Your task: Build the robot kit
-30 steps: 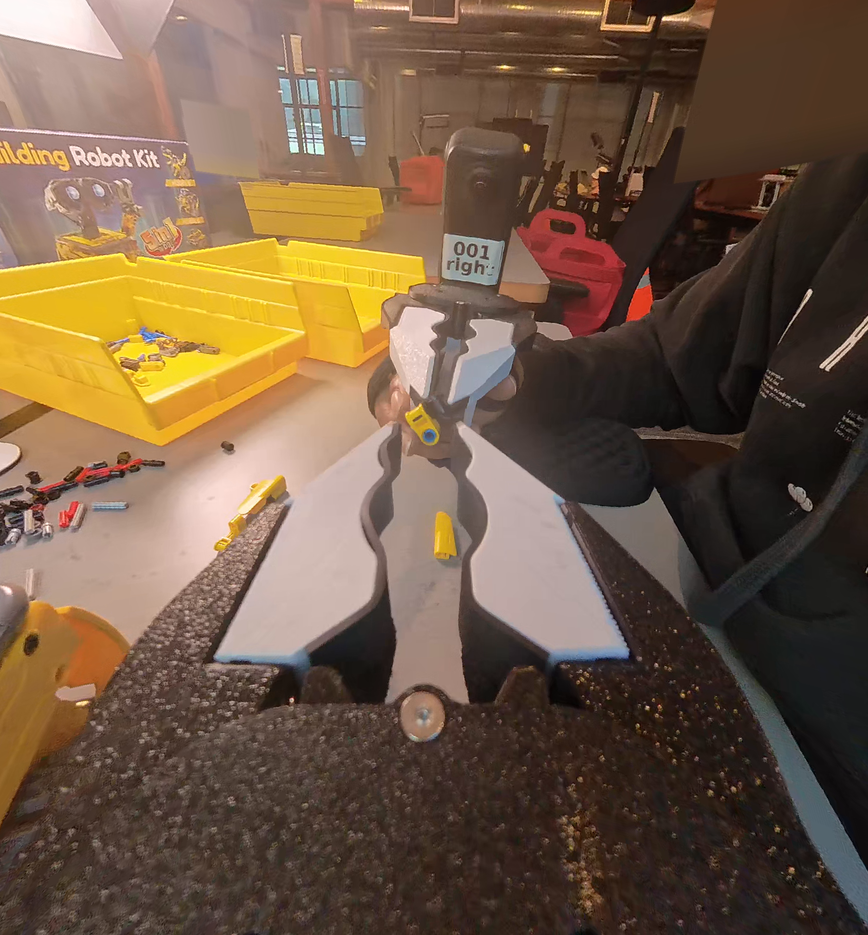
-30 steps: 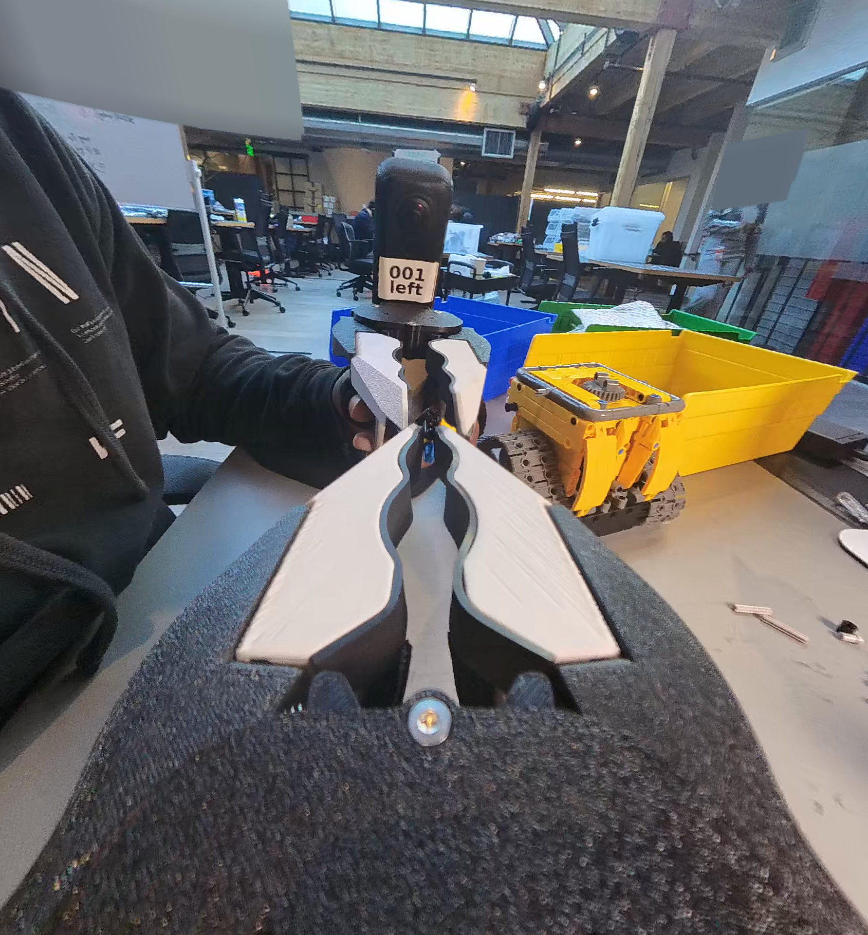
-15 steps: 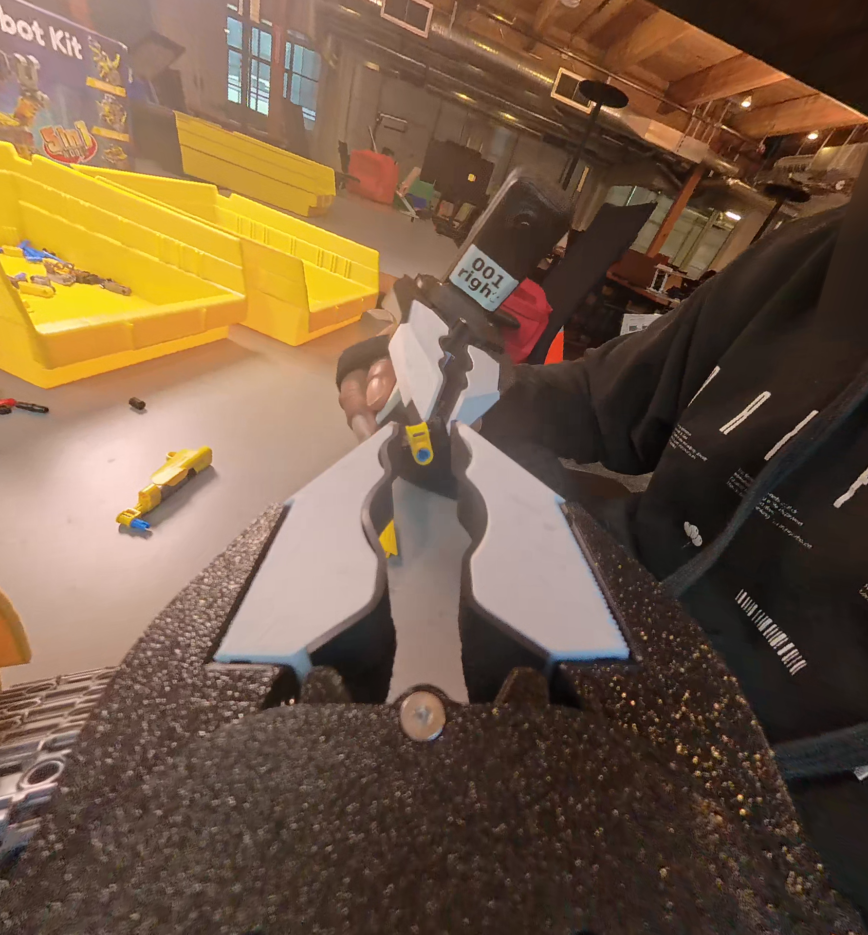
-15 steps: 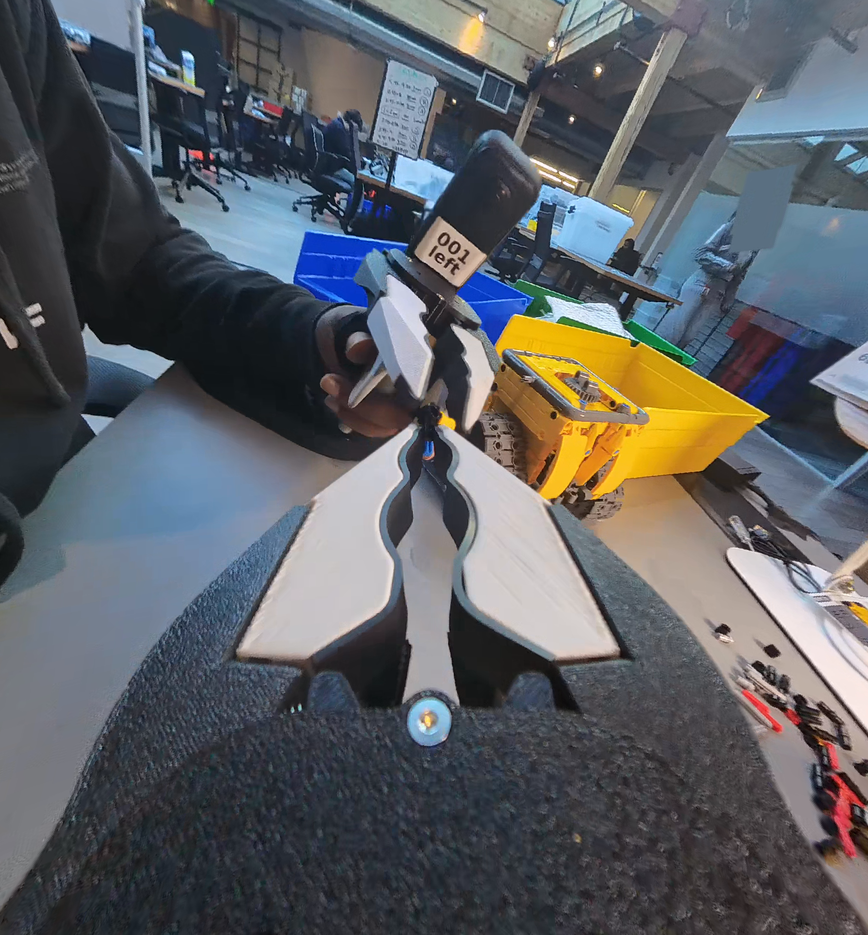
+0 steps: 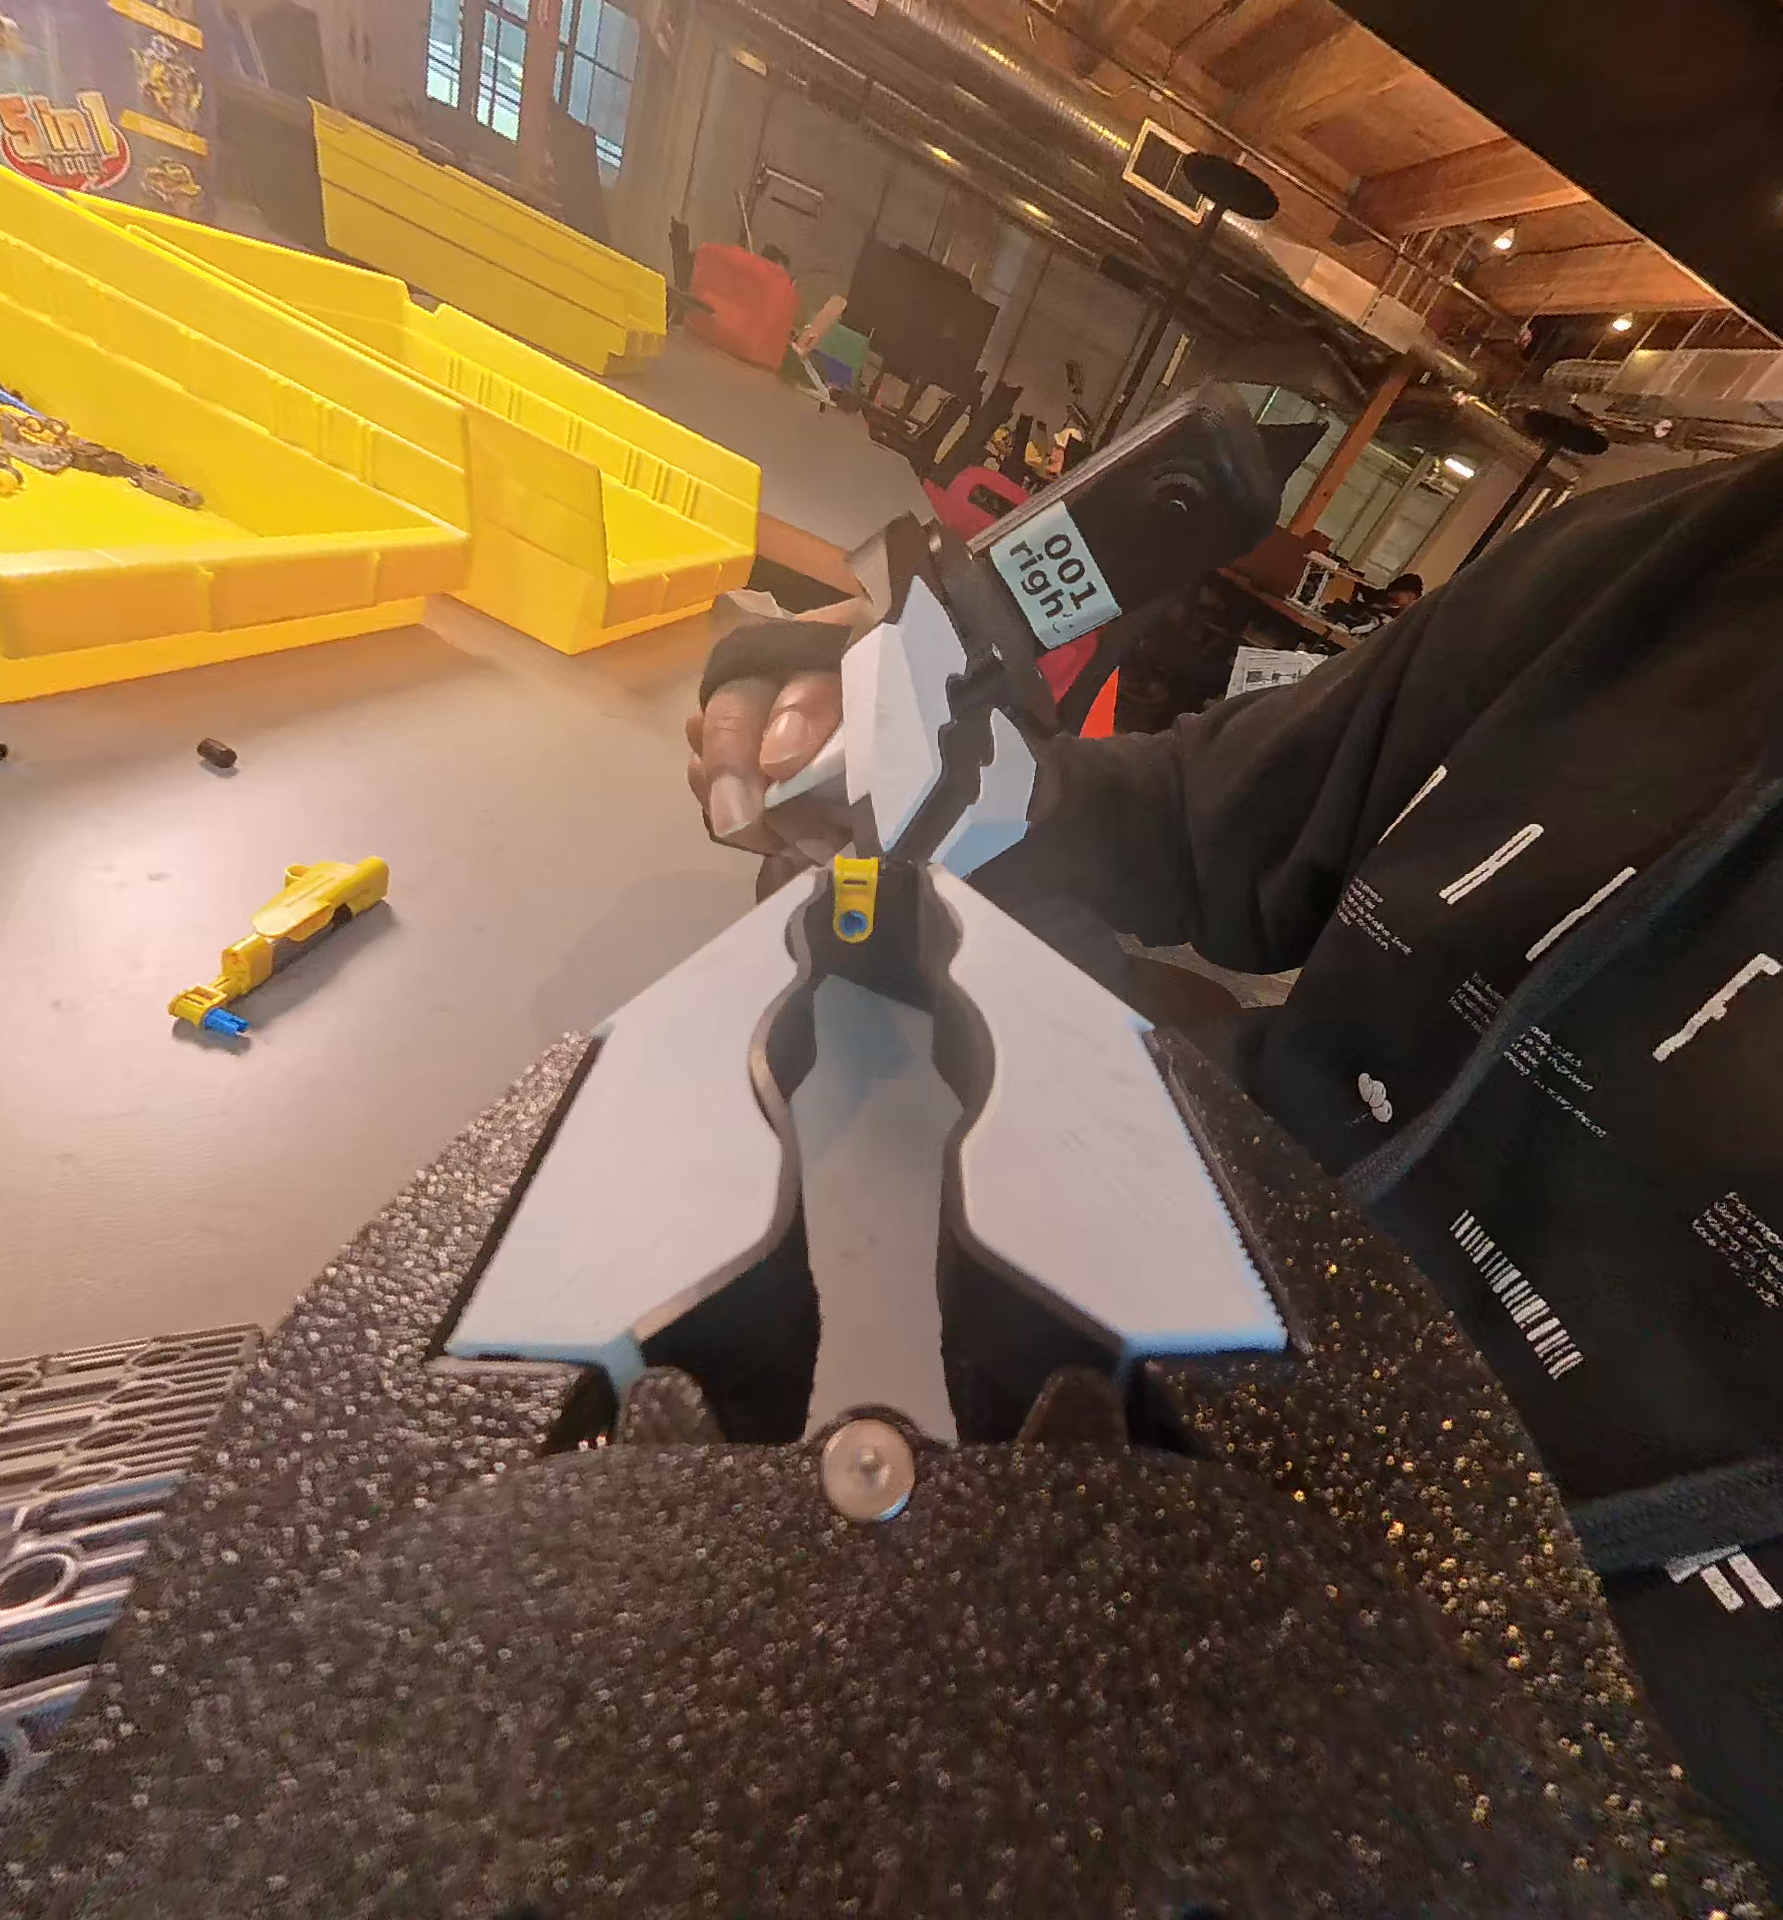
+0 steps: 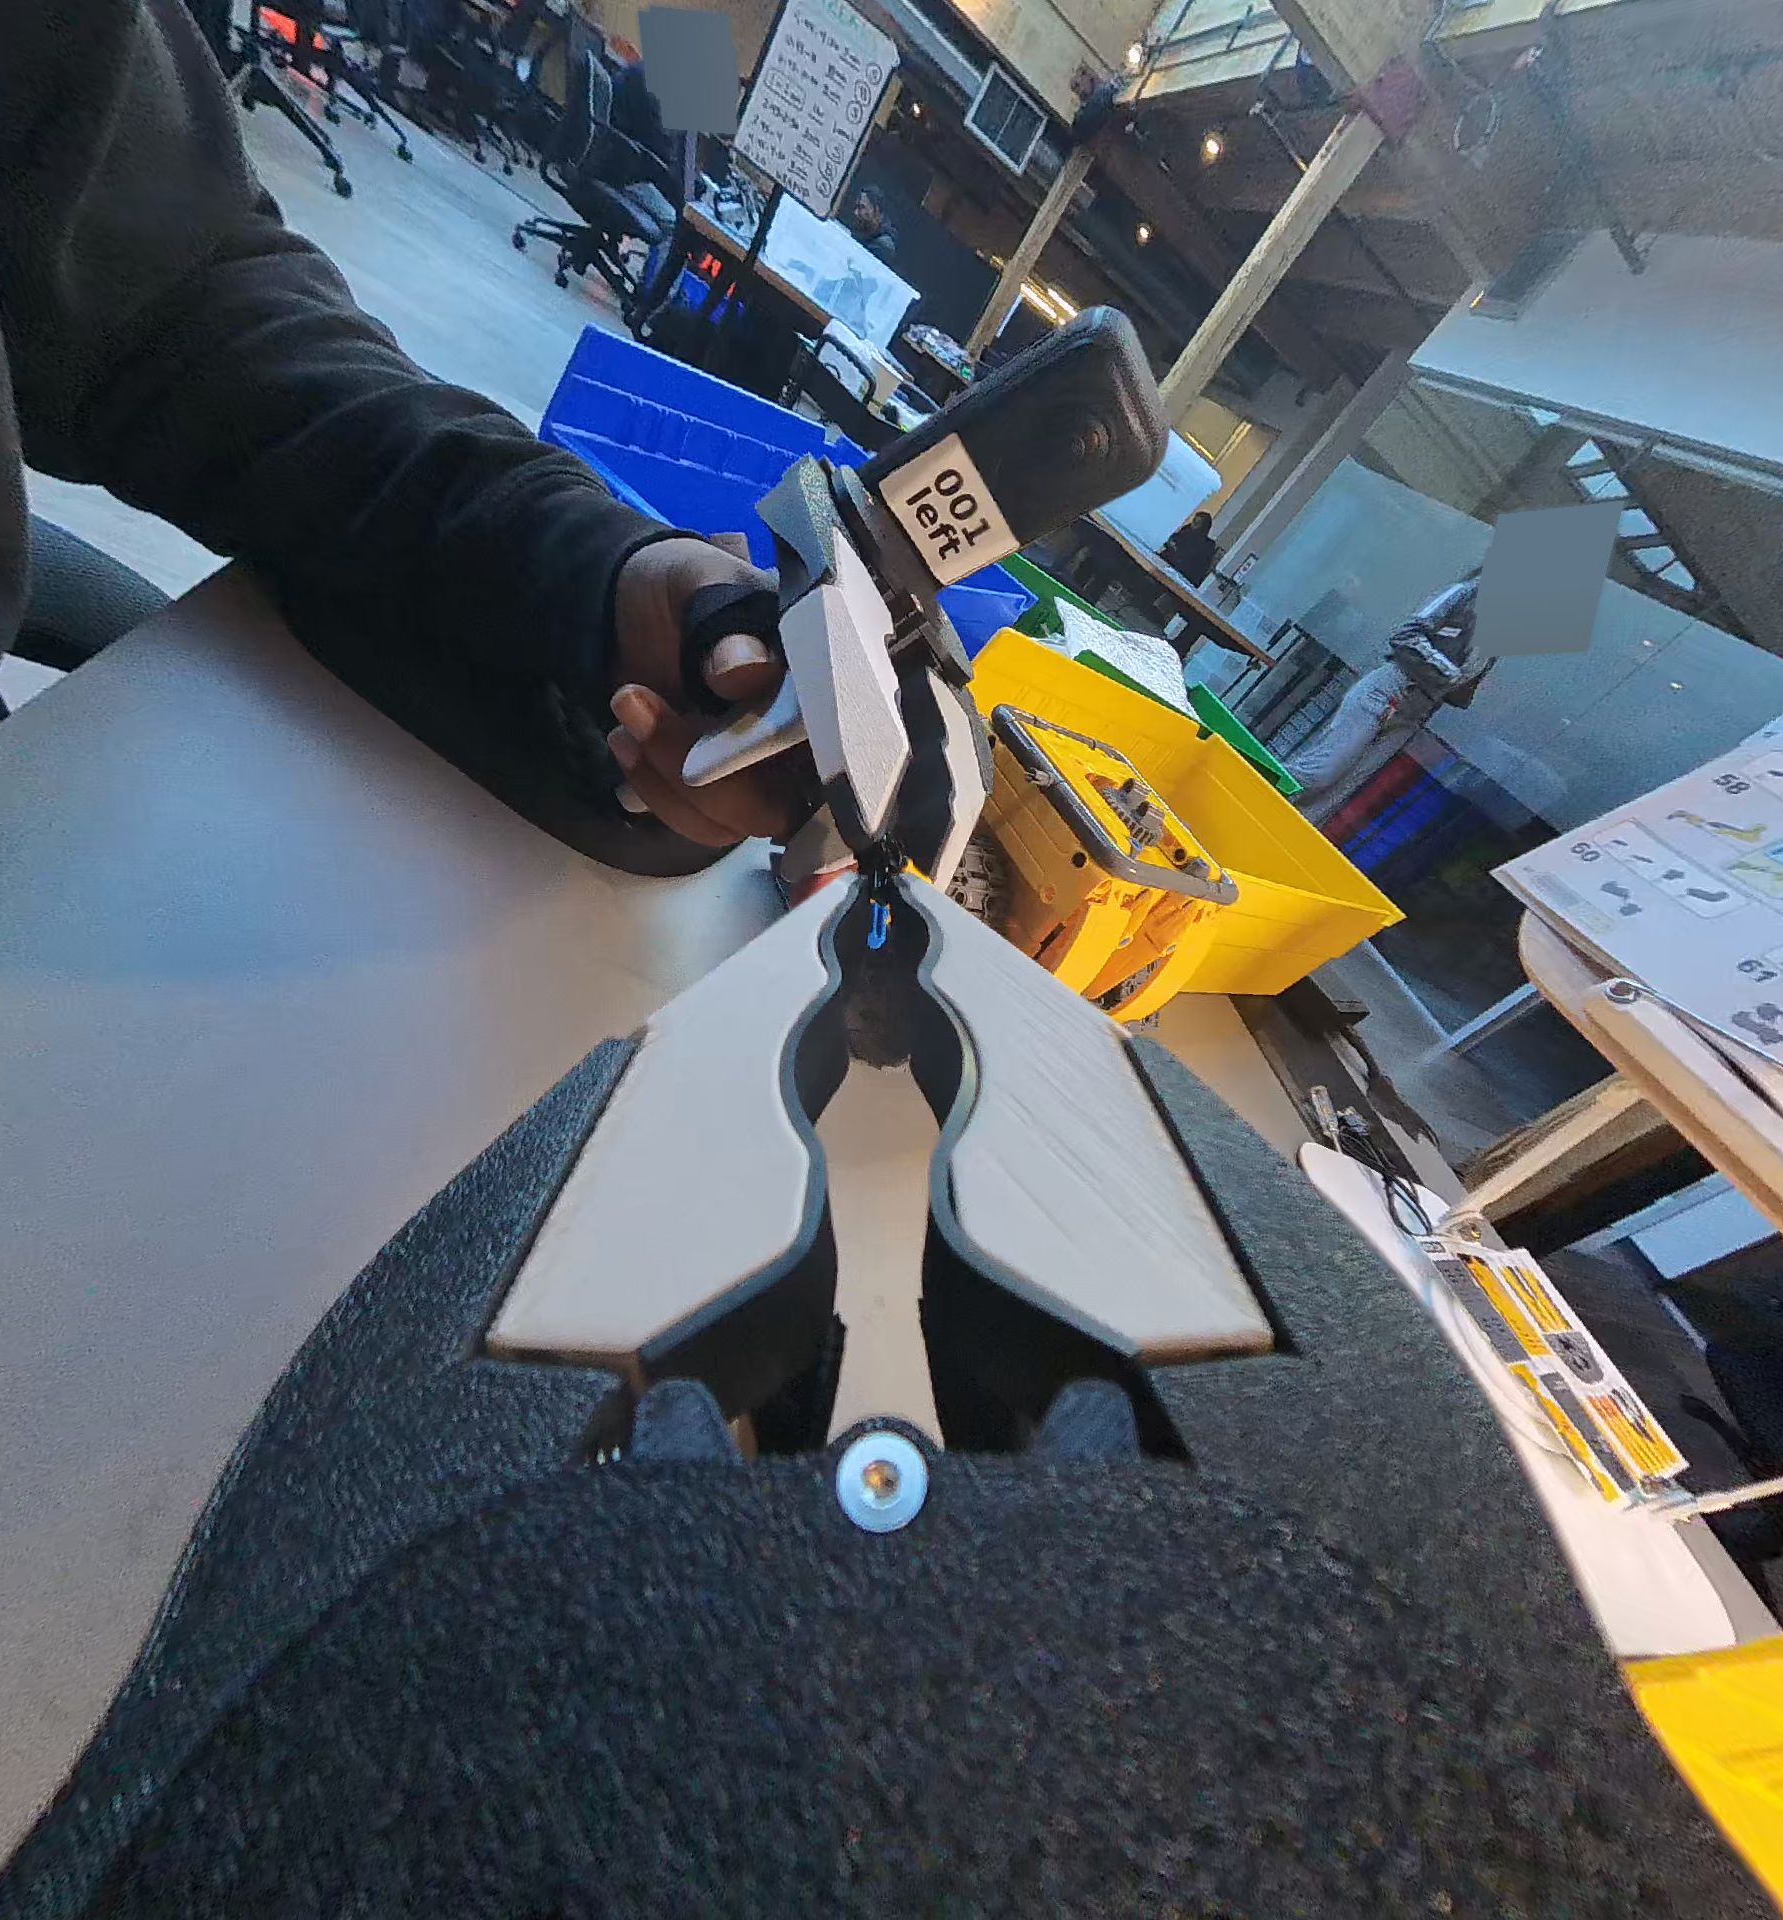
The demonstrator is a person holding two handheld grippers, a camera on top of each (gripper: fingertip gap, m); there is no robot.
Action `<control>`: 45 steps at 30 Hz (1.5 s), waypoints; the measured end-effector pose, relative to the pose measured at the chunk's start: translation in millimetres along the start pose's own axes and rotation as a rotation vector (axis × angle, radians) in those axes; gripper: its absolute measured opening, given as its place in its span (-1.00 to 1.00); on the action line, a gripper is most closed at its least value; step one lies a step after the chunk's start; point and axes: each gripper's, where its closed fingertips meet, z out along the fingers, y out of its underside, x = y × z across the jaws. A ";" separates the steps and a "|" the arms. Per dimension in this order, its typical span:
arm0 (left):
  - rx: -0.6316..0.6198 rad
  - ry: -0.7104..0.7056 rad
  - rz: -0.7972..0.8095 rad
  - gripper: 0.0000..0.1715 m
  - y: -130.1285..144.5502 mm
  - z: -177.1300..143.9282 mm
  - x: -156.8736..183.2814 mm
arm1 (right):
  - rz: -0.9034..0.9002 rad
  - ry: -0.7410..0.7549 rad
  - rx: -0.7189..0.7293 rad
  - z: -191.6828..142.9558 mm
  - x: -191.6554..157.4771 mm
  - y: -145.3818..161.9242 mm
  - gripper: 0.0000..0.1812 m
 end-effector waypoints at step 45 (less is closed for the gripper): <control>-0.101 -0.198 0.178 -0.83 11.2 -3.0 -24.4 | 0.367 -0.425 -0.628 -44.0 -51.5 112.7 -0.73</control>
